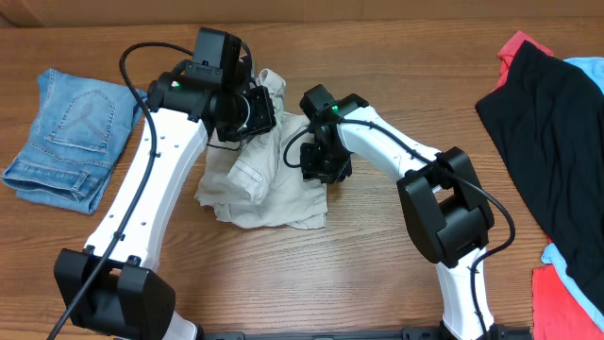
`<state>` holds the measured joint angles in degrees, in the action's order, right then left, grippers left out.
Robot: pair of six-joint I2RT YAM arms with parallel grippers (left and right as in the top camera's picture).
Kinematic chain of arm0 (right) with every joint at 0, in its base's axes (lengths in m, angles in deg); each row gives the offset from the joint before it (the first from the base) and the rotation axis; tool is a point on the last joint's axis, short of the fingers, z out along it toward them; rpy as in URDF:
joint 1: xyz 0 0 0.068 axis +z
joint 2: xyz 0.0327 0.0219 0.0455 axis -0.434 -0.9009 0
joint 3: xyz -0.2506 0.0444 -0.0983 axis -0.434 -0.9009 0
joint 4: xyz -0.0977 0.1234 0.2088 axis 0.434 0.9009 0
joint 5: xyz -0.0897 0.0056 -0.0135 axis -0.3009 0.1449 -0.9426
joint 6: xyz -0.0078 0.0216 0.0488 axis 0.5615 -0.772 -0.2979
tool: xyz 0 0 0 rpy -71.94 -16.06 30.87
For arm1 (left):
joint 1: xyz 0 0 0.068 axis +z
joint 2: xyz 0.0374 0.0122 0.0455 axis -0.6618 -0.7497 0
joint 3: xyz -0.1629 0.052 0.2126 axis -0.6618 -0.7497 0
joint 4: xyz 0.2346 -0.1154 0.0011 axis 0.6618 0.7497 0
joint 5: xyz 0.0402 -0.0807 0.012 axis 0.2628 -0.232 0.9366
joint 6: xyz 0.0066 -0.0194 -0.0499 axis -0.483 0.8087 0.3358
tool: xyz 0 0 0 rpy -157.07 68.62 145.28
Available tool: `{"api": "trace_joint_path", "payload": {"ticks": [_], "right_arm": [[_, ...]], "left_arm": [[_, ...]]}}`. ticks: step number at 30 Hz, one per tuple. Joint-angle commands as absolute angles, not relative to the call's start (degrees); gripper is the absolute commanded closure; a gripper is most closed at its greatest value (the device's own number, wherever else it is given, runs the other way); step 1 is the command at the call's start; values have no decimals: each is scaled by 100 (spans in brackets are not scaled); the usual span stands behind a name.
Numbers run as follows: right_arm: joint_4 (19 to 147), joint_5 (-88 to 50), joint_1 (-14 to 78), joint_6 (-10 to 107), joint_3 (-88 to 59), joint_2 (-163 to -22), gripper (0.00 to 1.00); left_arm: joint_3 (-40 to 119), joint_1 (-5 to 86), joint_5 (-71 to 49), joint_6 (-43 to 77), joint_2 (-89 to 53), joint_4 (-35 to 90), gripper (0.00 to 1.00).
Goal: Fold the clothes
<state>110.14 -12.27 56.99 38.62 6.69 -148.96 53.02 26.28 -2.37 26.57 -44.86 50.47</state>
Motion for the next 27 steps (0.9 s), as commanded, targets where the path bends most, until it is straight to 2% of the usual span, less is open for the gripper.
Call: {"api": "trace_joint_path", "payload": {"ticks": [1,2,6,11,19,22,27], "right_arm": [[11090,-1398,5762,3858,479,-14990,58],[11093,-1400,5762,3858,479,-14990,58],[11178,-1516,5747,3840,481,-14988,58],[11560,-2361,5495,3224,514,-14734,53],[11685,-2958,4899,3287,536,-13397,48],[11576,-2547,4842,3956,536,-12973,49],[11584,-1087,4986,5089,523,-12866,50]], "left_arm": [[5486,2497,-281,2729,-4452,4986,58],[5486,2462,-274,2725,-4452,4992,53],[5486,2455,-231,2721,-4452,4992,52],[5486,2460,-141,2565,-4452,4997,53],[5486,2497,1278,2515,-4452,5307,52],[5482,2497,1929,2436,-4484,5313,54],[5479,2530,2464,2286,-4751,5351,61]]}}
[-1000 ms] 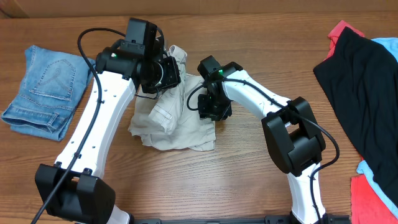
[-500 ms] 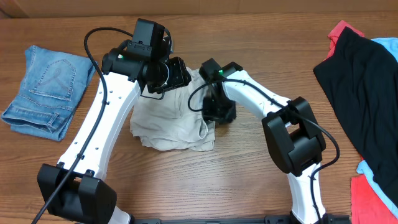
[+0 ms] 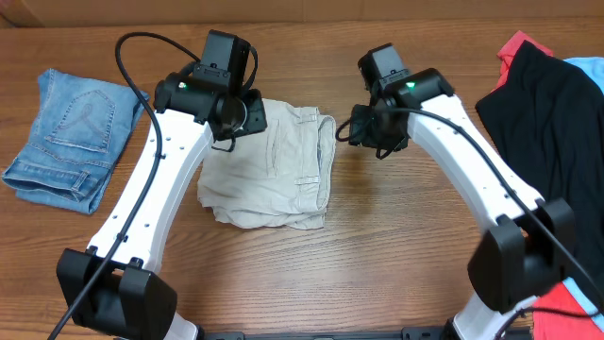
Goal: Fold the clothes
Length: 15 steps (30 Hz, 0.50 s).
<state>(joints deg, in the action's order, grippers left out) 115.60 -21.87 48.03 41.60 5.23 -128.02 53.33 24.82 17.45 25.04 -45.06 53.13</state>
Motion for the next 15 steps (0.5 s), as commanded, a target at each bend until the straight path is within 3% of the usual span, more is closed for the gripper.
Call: {"api": "trace_joint_path", "payload": {"ticks": [1,15], "right_arm": [[11622,-945,5030,5167,514,-12874,50],[11291,-617,6022,5207,114,-13209,53]], "left_arm": [[5479,2547,2477,2273,-4832,5390,61],[5479,3116,2451,2275,-6458,6192,60]]}}
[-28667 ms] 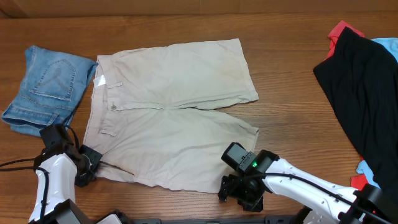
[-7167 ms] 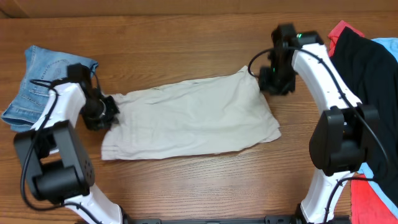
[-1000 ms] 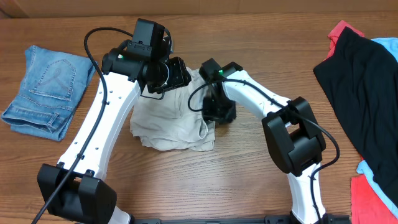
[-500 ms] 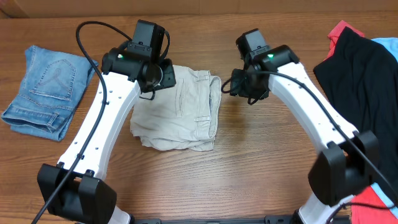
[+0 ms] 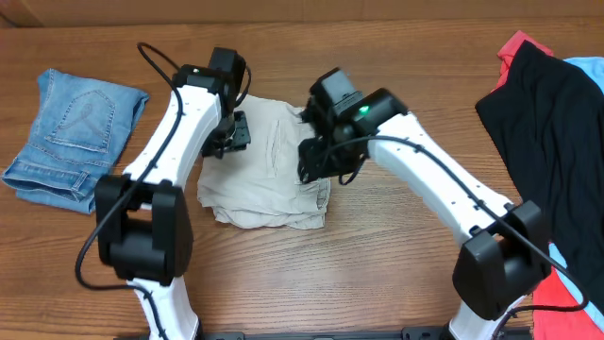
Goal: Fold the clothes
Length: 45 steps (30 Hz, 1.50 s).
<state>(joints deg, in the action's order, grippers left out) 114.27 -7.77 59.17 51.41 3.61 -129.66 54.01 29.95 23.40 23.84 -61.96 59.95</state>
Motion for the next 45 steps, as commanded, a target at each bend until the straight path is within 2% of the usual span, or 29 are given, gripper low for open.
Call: {"api": "trace_joint_path", "payload": {"ticks": [1,8,15,25,29,33,37,39,40,45], "right_arm": [[11230,-506,6051,5207,44,-13296,53],[11038,-436,6013,5185,-277,-13928,53],[10876,-1297,5727,5182,-297,-14317,53],[9742,-2272,5122,5469,-227,-14317,53],[10100,-2643,5060,5471,230,-14293,45],[10859,-2740,5060,5377,997,-14127,41],[11379,-2661,5060,5082,1696,-13819,38],[11434,-2233,5067,5032,1834,-13661,38],[11431,-1900,5067,5032,1839,-13589,37],[11665,-495,5089,5032,1825,-13637,38]], "left_arm": [[5479,3140,2451,2273,-6534,6269,59],[5477,3214,2261,2275,-6967,6878,59],[5462,3199,2128,2275,-7074,7541,59],[5449,3061,1662,2266,-7059,7864,58],[5449,2895,1664,2120,-6871,7831,58],[5455,2820,1686,1923,-6318,7519,57],[5455,2888,1850,1925,-5549,6835,49],[5455,2971,1903,1851,-5230,6343,37],[5455,3017,1898,1700,-5138,6081,36],[5455,3343,1789,1011,-5162,4712,36]]}}
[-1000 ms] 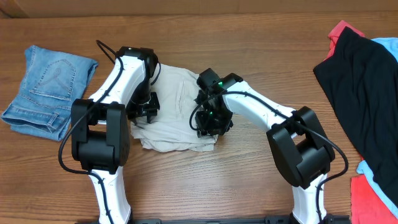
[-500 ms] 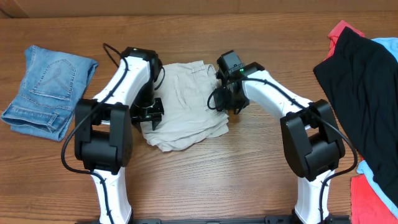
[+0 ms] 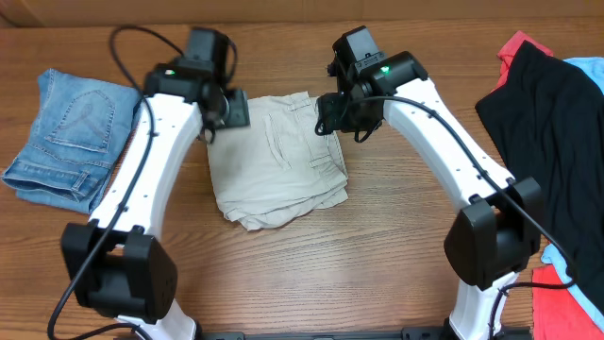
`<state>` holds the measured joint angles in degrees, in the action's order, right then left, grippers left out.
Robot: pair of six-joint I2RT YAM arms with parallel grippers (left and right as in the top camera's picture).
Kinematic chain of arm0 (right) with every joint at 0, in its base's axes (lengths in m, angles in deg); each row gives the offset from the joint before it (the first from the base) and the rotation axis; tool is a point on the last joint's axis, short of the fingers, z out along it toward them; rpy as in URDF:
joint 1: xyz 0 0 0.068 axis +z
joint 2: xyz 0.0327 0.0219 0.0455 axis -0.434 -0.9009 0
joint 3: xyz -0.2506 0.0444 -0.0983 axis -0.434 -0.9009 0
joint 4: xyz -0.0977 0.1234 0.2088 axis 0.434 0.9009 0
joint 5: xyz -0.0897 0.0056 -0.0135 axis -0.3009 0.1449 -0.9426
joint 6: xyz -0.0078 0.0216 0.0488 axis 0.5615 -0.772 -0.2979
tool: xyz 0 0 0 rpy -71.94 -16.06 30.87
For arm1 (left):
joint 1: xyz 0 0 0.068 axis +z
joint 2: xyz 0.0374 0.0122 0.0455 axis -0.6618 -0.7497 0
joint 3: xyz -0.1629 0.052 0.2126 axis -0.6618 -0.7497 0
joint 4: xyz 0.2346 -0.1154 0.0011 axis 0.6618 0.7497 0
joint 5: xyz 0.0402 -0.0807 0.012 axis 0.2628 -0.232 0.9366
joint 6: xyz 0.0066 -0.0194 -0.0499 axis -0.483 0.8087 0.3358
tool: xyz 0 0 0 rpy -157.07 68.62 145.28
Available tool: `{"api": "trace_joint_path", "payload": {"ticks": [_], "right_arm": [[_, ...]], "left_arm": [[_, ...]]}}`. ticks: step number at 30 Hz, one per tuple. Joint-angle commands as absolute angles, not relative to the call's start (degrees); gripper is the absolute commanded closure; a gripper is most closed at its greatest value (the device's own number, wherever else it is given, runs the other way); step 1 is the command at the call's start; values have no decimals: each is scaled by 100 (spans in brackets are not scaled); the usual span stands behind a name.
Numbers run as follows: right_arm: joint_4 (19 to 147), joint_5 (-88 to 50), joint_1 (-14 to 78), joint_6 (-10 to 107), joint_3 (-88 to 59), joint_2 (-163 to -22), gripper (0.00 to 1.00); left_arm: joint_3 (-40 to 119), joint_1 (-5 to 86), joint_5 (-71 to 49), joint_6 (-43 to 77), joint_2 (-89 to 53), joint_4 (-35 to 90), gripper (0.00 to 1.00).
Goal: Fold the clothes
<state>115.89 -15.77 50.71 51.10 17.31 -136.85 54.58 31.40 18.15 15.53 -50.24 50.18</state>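
Beige shorts (image 3: 278, 165) lie folded into a rough rectangle in the middle of the wooden table (image 3: 377, 264). My left gripper (image 3: 229, 111) is at the shorts' far left corner. My right gripper (image 3: 330, 118) is at their far right corner, over the cloth's edge. From overhead the fingers of both are hidden under the wrists, so a grip on the cloth cannot be made out.
Folded blue jeans (image 3: 71, 137) lie at the left edge. At the right lies a pile of clothes: a black garment (image 3: 547, 132), red cloth (image 3: 517, 45), light blue cloth (image 3: 587, 68) and more red cloth (image 3: 566, 302) near the front.
My left gripper moved from the shorts' left edge to their far left corner; my right went from over their right side to the far right corner. The shorts now lie slightly further right and turned.
At first the shorts were crumpled, with a flap raised at my left gripper and my right gripper at their right side. Then they lay flat and folded, with my right gripper off to the right. Both grippers then came onto the cloth and now stand at its far corners.
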Motion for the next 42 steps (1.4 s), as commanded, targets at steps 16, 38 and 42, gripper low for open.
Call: {"api": "trace_joint_path", "payload": {"ticks": [16,38,42], "right_arm": [[10583,132,5753,4570,394,-14352,37],[9956,-1787,4717,5497,333,-14885,38],[9984,-1784,4730,5495,333,-14885,38]], "left_arm": [[5453,3905,1041,338,-7275,3244,36],[5455,3843,858,1055,-7232,7069,64],[5455,3846,735,928,-6904,6684,60]]}}
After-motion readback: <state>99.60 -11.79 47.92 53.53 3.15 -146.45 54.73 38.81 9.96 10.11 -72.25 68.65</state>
